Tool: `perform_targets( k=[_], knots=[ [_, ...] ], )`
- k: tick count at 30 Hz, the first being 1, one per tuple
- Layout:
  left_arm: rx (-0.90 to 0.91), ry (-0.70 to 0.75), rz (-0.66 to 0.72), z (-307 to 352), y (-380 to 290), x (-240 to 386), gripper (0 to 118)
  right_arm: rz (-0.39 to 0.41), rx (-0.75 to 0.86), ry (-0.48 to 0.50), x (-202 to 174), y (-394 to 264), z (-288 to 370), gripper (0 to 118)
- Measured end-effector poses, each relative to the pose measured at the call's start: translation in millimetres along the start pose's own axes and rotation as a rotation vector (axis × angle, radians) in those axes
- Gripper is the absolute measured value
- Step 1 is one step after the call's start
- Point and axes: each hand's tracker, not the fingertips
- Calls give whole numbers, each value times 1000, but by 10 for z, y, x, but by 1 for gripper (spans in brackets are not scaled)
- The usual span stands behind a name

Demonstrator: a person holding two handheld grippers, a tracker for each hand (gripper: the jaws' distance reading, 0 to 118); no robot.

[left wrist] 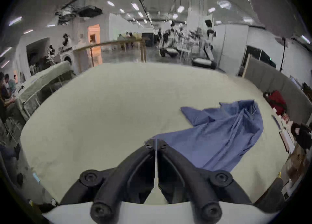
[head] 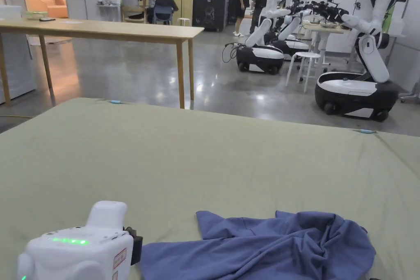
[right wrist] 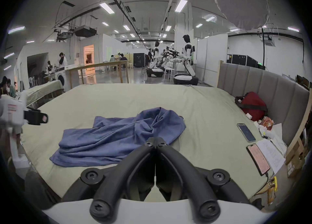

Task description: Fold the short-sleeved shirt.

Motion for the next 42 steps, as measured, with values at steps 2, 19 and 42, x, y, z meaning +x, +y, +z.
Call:
perform_targets(
  k=[2, 19, 42],
  knots=[
    [-80, -39, 27, -355, 83, -36, 41, 5, -25, -5, 4, -45, -70, 1],
    [-324, 7, -167, -1056, 76, 245, 1, -35, -144, -29, 213, -216, -475, 1],
    [-310, -61, -132, -1013, 89, 190, 1, 37, -485, -15, 1165, 577, -3095, 103]
  ],
)
